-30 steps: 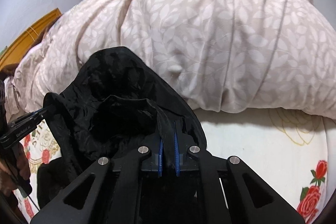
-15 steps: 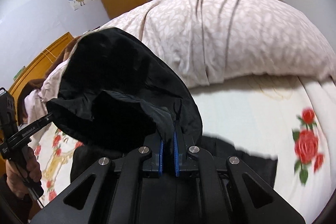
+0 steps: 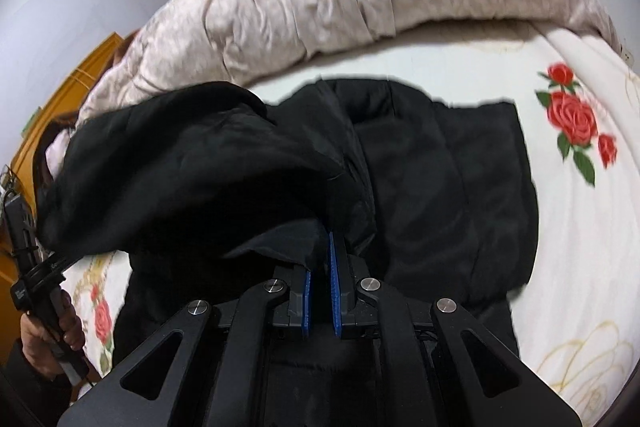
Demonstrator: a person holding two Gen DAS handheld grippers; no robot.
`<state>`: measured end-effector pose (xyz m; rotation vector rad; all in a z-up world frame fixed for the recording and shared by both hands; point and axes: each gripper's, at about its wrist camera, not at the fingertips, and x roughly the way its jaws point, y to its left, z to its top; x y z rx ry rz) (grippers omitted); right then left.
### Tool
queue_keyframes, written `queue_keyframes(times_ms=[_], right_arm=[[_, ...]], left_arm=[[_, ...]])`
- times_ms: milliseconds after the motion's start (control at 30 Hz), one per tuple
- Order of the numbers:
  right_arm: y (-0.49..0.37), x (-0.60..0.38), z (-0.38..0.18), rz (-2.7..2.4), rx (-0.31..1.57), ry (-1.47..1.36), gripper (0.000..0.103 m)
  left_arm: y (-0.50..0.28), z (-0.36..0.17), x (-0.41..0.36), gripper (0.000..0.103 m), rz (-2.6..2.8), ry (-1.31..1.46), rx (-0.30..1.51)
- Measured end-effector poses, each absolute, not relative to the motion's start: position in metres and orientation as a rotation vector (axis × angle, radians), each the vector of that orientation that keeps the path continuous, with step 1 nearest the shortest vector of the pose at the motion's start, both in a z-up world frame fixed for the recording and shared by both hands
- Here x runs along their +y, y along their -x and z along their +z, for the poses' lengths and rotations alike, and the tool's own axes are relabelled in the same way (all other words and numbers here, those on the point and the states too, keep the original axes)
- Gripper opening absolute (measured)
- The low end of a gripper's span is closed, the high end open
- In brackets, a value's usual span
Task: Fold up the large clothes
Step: 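Fold the hood down onto the jacket body with both grippers and release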
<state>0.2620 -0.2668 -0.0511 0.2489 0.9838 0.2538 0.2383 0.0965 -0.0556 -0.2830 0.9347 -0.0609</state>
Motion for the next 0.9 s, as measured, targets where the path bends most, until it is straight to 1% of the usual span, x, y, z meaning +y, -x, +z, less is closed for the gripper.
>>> queue_keyframes(times_ms=[33,100,167,200,233,267,333,400,467,533,667,700,733,767,900], right_arm=[[-0.258,-0.267,-0.054,0.255,0.989,-0.250,0.010],[-0.254,-0.268,-0.055,0.251,1.000,-0.256,0.014],[-0.248,-0.271,-0.053,0.240,1.005,-0.261,0.022],[-0.245,-0.273,-0.053,0.236,1.009,-0.266,0.023],[-0.242,-0.277,-0.053,0.234,1.014,-0.275,0.023],[-0.238,-0.279,-0.052,0.231,1.017,-0.282,0.027],[-0.232,-0.286,-0.046,0.240,1.008,-0.327,0.033],[-0.232,-0.286,-0.039,0.260,0.987,-0.376,0.036],[-0.237,-0.285,-0.032,0.291,0.967,-0.443,0.043],[-0.249,-0.277,-0.032,0.332,0.973,-0.498,0.045],[-0.278,-0.259,-0.058,0.356,1.034,-0.531,0.045],[-0.282,-0.255,-0.066,0.353,1.051,-0.533,0.042],[-0.285,-0.251,-0.074,0.341,1.070,-0.523,0.016],[-0.286,-0.249,-0.080,0.334,1.086,-0.515,0.000],[-0.274,-0.236,-0.109,0.330,1.138,-0.486,0.000]], left_arm=[[-0.236,-0.060,0.096,0.016,-0.056,0.278,0.953],[-0.229,-0.067,0.098,0.022,-0.055,0.288,0.979],[-0.221,-0.069,0.101,0.034,-0.051,0.302,0.986],[-0.214,-0.068,0.103,0.037,-0.050,0.311,0.985],[-0.208,-0.067,0.105,0.044,-0.052,0.321,0.982],[-0.202,-0.065,0.107,0.047,-0.050,0.328,0.977],[-0.194,-0.057,0.111,0.048,-0.045,0.339,0.952],[-0.191,-0.045,0.111,0.050,-0.047,0.351,0.919],[-0.196,-0.032,0.106,0.054,-0.073,0.364,0.881],[-0.206,-0.022,0.095,0.058,-0.107,0.362,0.855],[-0.232,-0.027,0.071,0.058,-0.167,0.346,0.868],[-0.237,-0.032,0.065,0.058,-0.175,0.334,0.879],[-0.242,-0.037,0.061,0.058,-0.174,0.324,0.894],[-0.244,-0.042,0.060,0.058,-0.173,0.321,0.904],[-0.247,-0.065,0.066,0.058,-0.137,0.299,0.916]])
